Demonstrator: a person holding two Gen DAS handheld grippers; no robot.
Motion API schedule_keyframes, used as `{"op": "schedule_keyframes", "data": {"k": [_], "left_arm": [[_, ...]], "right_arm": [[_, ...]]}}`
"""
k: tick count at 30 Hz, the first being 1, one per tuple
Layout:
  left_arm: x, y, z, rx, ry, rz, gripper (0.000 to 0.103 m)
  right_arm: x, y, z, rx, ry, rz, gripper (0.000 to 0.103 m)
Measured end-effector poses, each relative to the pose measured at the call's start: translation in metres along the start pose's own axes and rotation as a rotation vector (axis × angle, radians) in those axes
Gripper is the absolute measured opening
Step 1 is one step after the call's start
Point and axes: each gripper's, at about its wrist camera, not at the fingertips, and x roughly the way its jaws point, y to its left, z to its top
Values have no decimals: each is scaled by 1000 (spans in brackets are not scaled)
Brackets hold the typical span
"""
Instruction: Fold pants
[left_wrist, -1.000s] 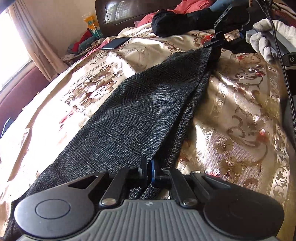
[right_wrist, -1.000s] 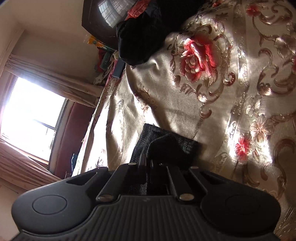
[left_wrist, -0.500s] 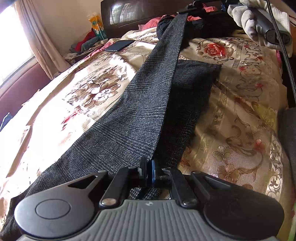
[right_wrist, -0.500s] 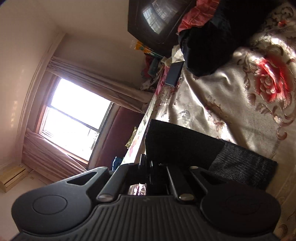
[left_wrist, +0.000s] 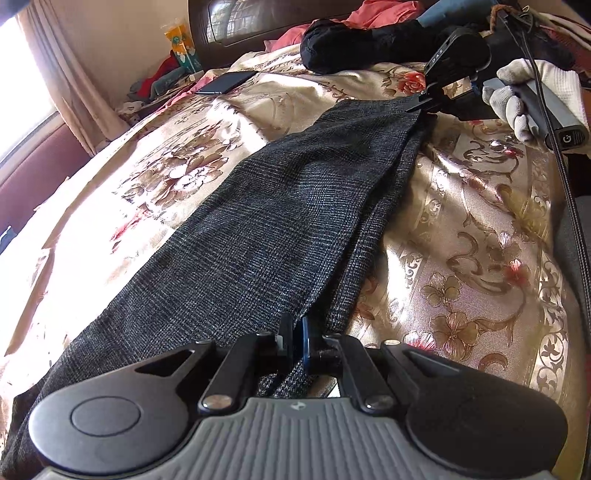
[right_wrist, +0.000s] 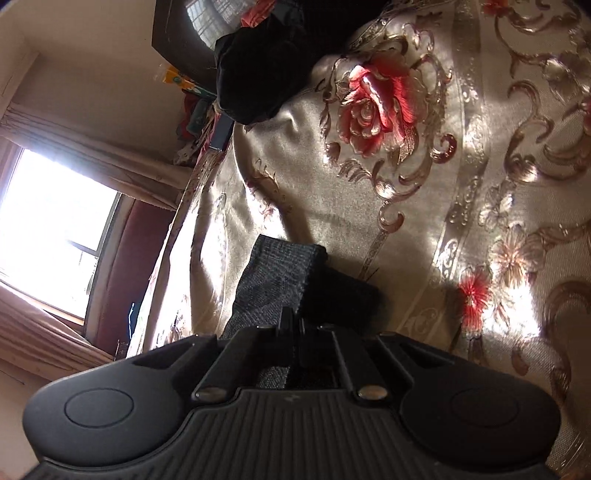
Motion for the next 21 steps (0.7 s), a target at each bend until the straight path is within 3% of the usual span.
{"op": "schedule_keyframes", "data": {"k": [4,7,8,14,17,18,20,21], "left_arm": [[-1,1,0,-11,-2,-8,19],[-2,2,-1,-5,-9,-13,19],[-3,2,-1,-8,-10,-17,19],[-4,5,-2,-26,-10,-18,20],[0,1,-3,-10,-7,-10,20],[2,2,-3,-16,-6,-11,20],[3,4,-1,-40,-5,-19,20],[3,6,1,-55,-3,-26,20]], "right_arm": [[-18,-9,-2,39,-17,-19,11],[-29,-15,-10,70,-12,-17,36],[-28,-16,-11,75,-3,-4,38],[-6,-6,-14,127,36,30,44],[11,6,-17,91,35,-12,44],[15,9,-17,94,17,-29,43],[17,9,-13,115,-4,-49,11],[17,3,-9,148,-7,-21,7]]}}
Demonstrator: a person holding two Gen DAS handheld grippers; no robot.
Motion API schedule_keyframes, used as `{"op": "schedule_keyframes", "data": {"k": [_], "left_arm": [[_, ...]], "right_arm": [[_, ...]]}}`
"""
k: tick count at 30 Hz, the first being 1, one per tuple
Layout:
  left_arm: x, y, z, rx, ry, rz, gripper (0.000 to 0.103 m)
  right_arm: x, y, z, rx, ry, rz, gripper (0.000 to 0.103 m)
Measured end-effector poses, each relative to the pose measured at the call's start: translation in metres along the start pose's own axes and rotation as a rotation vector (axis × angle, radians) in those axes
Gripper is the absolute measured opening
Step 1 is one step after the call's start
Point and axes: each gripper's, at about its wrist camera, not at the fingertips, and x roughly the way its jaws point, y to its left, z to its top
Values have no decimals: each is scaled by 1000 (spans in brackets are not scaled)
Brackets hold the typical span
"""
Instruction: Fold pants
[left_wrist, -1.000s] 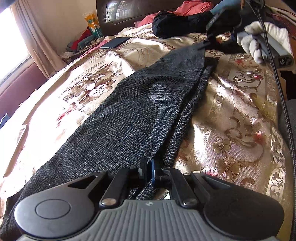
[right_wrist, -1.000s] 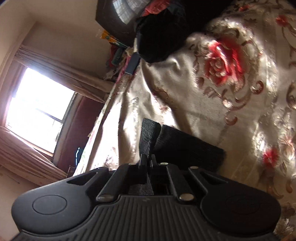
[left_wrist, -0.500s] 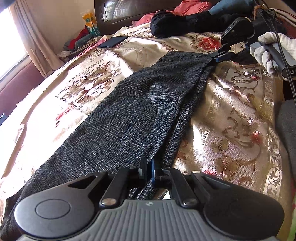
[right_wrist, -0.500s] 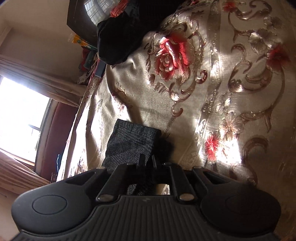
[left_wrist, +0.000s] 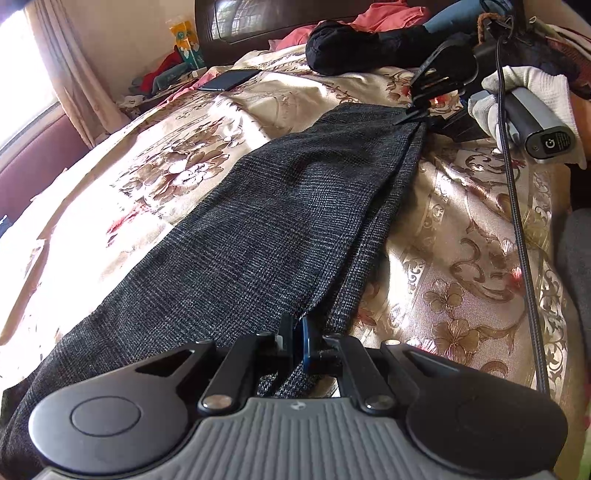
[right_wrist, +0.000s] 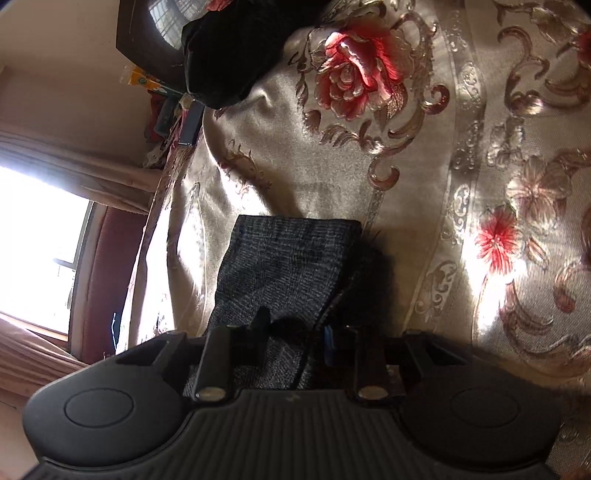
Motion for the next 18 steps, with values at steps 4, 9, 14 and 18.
{"op": "schedule_keyframes", "data": {"k": [4,9,14,18], "left_arm": [[-1,0,11,-43,-23,-53,19],[18,-23,26,-20,-38,-119,18],[6,-21,24,-46,-43,-108,18],[-22,-13,0,-22,-41,-39,19]], "right_arm": [[-29,-2,16,-22,-82,71,4],[-28,-13,34,-72,-104,-68,4],[-42,-10,32,-124,-94,-101,12],[-75,12,5,-277,-65,-84,12]]}}
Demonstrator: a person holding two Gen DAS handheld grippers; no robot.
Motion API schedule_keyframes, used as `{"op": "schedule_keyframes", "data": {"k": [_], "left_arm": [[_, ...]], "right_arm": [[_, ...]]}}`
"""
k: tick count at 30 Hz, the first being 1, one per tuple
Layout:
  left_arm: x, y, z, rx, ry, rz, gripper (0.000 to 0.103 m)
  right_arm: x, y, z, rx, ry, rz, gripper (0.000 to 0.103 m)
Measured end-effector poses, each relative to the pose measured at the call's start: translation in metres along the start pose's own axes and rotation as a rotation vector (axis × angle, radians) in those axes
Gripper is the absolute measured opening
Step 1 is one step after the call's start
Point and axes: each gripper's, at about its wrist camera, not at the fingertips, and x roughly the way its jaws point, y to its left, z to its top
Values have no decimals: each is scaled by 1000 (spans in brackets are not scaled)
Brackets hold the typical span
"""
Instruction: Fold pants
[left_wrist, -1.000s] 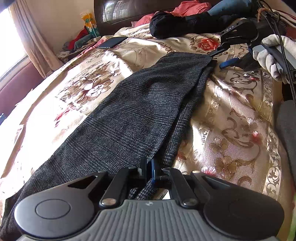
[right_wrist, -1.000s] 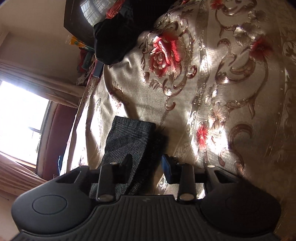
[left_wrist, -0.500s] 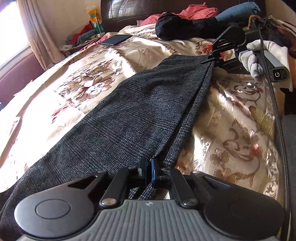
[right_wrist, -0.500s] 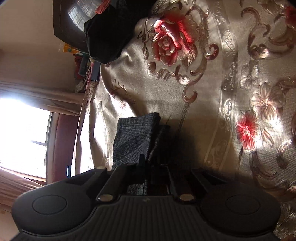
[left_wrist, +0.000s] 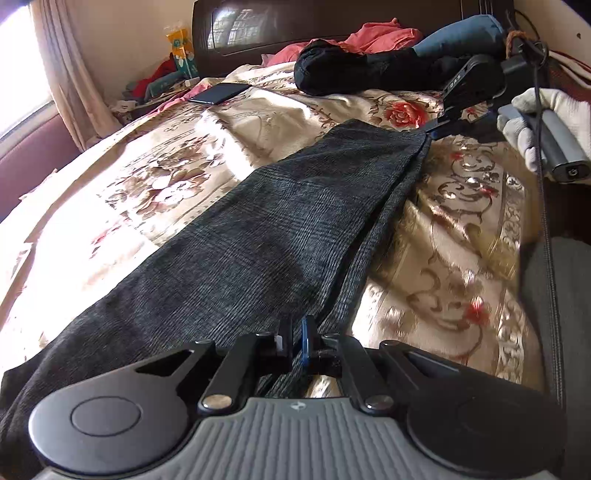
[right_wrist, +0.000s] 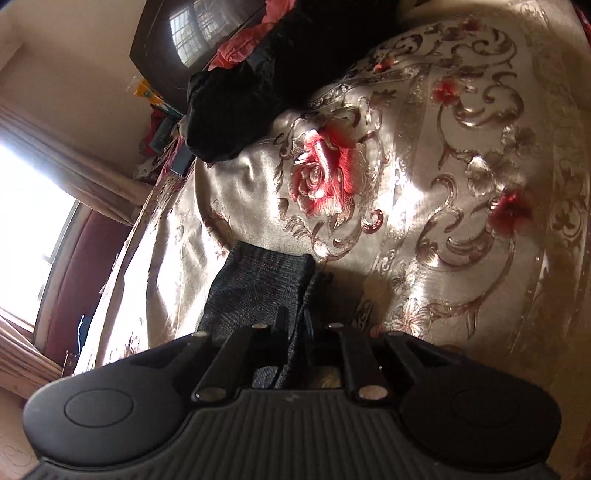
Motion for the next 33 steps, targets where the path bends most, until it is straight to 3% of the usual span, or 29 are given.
{"op": "schedule_keyframes", "data": {"k": [3,6,10,12,14,16,20,24,33], "left_arm": [[-12,2,-18,15,24,33,21],[-16,6,-28,-1,23,54,26],[-20,11,-30,-47,-25,66,27],[-17,14,-29,-61,-40,60,27],[-8,15,-31,-52,-5,48,29],[-6,17,-35,-60,-9,44,29],[-14,19,-36,-88,-28,40,30],[-13,19,-39,-100,-24,38,30],[-12,23,-36,-97,-23,31,31]], "right_arm": [[-6,35,-36,-97,134,126,12],[9,59,-76,-88,277,227,13],[36,62,-106,-50,356,201,13],[44,52,-114,-14,371,147,8],[44,41,-115,40,372,160,3],[42,34,-108,114,384,167,7],[31,35,-96,97,323,167,13],[44,30,-91,160,310,184,14],[39,30,-88,159,357,134,14]]}}
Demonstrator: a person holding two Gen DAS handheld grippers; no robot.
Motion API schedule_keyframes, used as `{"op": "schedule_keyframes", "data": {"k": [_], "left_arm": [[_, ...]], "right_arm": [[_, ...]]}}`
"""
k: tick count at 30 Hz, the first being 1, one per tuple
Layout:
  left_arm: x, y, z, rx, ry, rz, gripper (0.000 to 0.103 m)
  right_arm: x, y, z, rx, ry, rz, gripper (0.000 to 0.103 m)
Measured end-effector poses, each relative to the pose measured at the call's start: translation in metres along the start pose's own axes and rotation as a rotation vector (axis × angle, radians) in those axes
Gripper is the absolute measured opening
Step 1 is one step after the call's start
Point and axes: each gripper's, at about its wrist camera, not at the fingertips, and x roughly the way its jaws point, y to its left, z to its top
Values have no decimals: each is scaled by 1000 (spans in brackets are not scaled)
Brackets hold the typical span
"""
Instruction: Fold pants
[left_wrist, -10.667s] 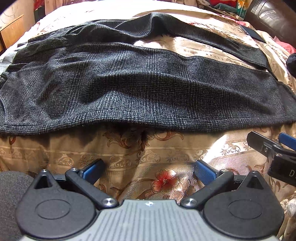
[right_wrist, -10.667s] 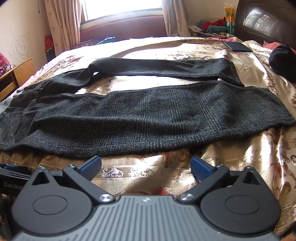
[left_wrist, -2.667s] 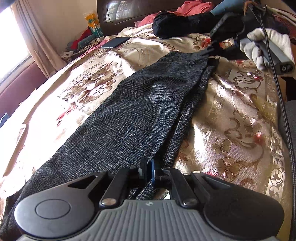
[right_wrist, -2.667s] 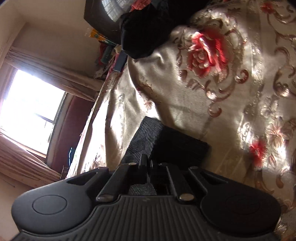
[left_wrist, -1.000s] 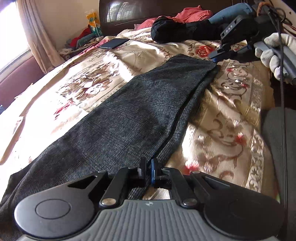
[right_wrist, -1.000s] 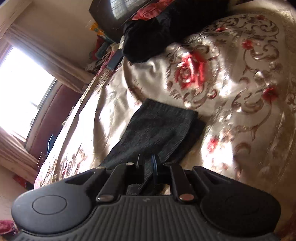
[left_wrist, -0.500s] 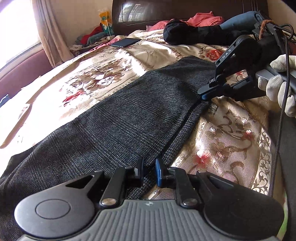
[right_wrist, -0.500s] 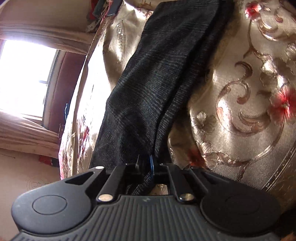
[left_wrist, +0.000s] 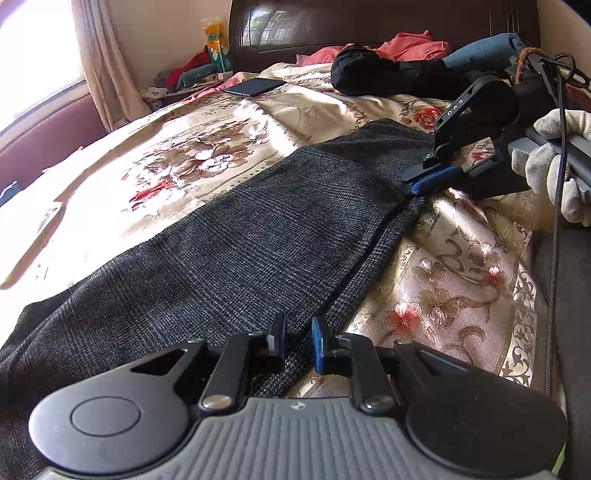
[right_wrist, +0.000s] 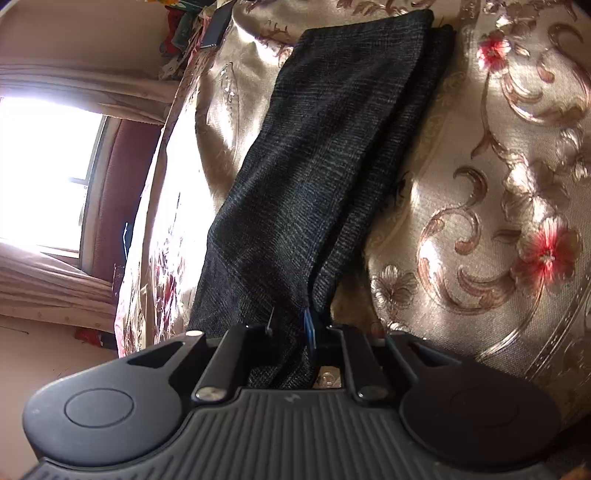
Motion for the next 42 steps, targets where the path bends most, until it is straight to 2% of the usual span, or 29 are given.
{"op": "schedule_keyframes", "data": {"k": [5,9,13,15,17,22,31,35,37,41,42], "left_arm": [[-1,-1,2,-4,-7,-6,31],[2,-2,5,5,-9,-9,31],[-1,0,9,7,-26,-7,31],[0,2,9,-6,-30,-19,31],[4,2,9,-9,-28,-21,31],[2,1,10,-11,-38,-24,31],[3,4,10,-33,-45,-24,32],[4,0,11,-18,-36,-22,32],[3,-1,12,-13,-41,-20,32],[6,-2,18,-12,-55,-20,32],[8,-4,21,-5,-61,-20,32]], "right_arm": [[3,3,-1,-22,0,-32,14],[13,3,0,19,-2,-58,14],[4,7,-1,7,23,-71,16],[2,9,-1,12,32,-68,23],[8,14,-4,6,37,-54,37],[29,22,-14,-8,41,-43,40],[20,14,-21,7,39,-13,37],[28,22,-24,14,28,35,40],[26,21,-28,41,31,97,40],[18,9,-30,99,-53,189,36],[20,6,-28,105,-70,189,36]]}}
